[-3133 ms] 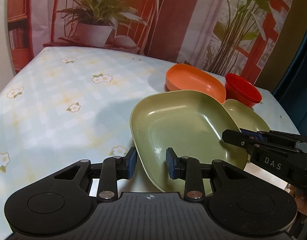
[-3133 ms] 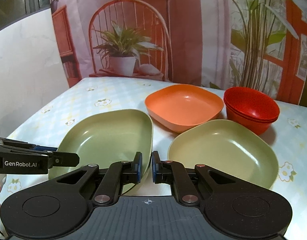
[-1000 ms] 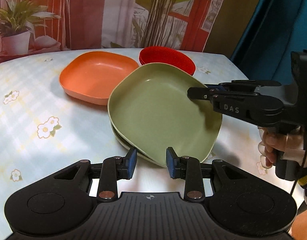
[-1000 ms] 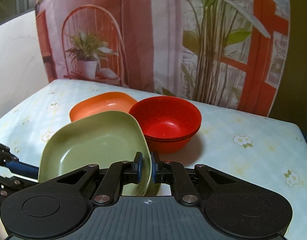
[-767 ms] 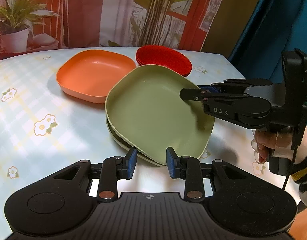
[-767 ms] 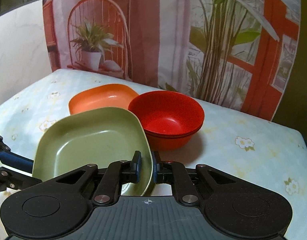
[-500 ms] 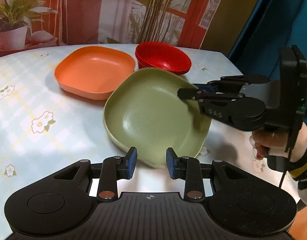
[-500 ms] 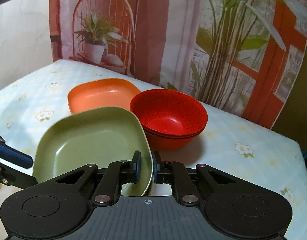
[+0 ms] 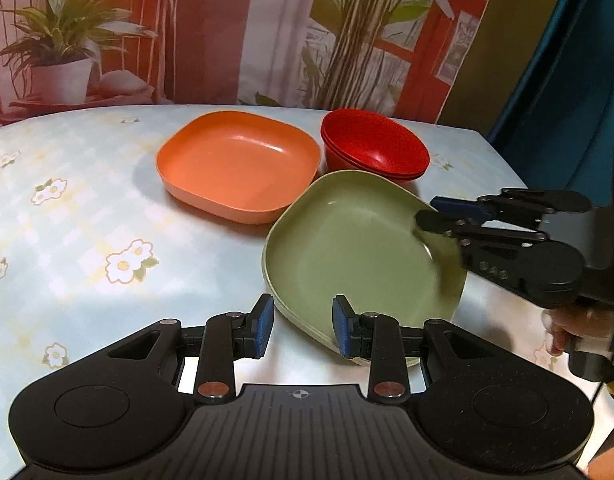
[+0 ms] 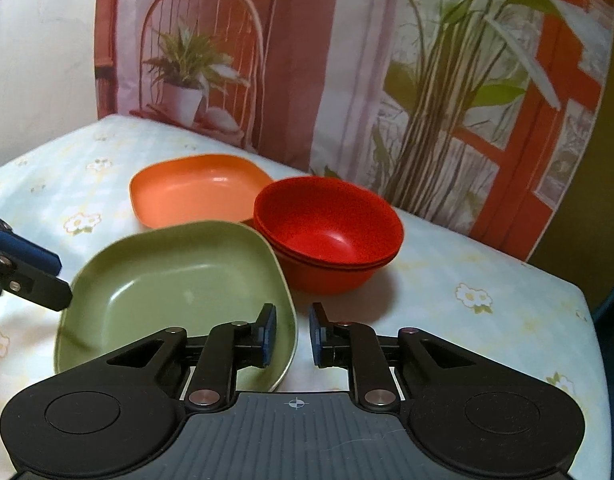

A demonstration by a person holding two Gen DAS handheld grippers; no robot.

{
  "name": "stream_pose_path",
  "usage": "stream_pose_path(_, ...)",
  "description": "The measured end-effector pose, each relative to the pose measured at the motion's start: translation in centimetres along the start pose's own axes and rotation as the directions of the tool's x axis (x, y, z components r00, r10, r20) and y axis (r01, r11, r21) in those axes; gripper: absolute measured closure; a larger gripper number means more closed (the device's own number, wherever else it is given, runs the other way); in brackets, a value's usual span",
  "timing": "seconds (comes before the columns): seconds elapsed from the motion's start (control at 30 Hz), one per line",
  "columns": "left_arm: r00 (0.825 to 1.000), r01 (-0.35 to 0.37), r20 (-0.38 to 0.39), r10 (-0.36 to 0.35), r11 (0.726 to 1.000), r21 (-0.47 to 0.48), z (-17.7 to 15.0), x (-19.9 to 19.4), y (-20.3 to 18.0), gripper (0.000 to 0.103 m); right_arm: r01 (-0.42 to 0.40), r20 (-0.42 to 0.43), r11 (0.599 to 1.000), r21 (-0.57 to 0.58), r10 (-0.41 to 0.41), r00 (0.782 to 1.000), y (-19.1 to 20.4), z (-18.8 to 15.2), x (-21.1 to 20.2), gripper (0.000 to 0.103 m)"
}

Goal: Organize plates and bowls
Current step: 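Open both grippers to release the green plate on the stack, then move both grippers to the rim of the orange plate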

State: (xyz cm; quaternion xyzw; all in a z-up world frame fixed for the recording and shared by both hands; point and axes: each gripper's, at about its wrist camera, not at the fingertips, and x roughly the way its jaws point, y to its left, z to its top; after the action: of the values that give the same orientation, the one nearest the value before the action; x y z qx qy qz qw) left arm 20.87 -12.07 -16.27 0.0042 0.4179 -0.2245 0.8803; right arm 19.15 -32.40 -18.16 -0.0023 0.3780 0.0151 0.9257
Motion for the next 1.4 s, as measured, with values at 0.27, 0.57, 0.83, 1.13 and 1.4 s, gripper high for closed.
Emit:
stream_pose_path(0.27,1.0,0.006,0.002,-0.006,1.0,0.014,-0.2,0.3,0.1,0.069,-0.002,-0.009,1.0,-0.003,0.002,1.0,0.1,-0.1,-0.1,0.098)
stream_pose_path(0.57,1.0,-0.001,0.023,0.001,1.0,0.013,0.2,0.2,0.8,0.069,0.011,-0.031,0.999,0.037,-0.01,0.999,0.3,0.0,0.2,0.093)
stream_pose_path(0.83,0.996,-0.031,0.086,0.027,0.999,0.045,2.6,-1.3,2.4,0.069,0.011,0.026,0.997,0.078,-0.013,1.0,1.1,2.0,-1.4,0.085)
stream_pose_path(1.13,0.985,-0.079,0.163,0.062,0.992,0.098,6.0,-3.2,4.5,0.069,0.001,0.046,0.984,0.18,-0.009,0.999,2.0,4.2,-1.9,0.085)
stream_pose_path(1.4,0.976,-0.098,0.2,0.086,0.994,0.053,8.2,-4.1,7.5,0.069,0.006,0.034,0.972,0.234,-0.015,0.999,3.0,5.2,-1.2,0.085)
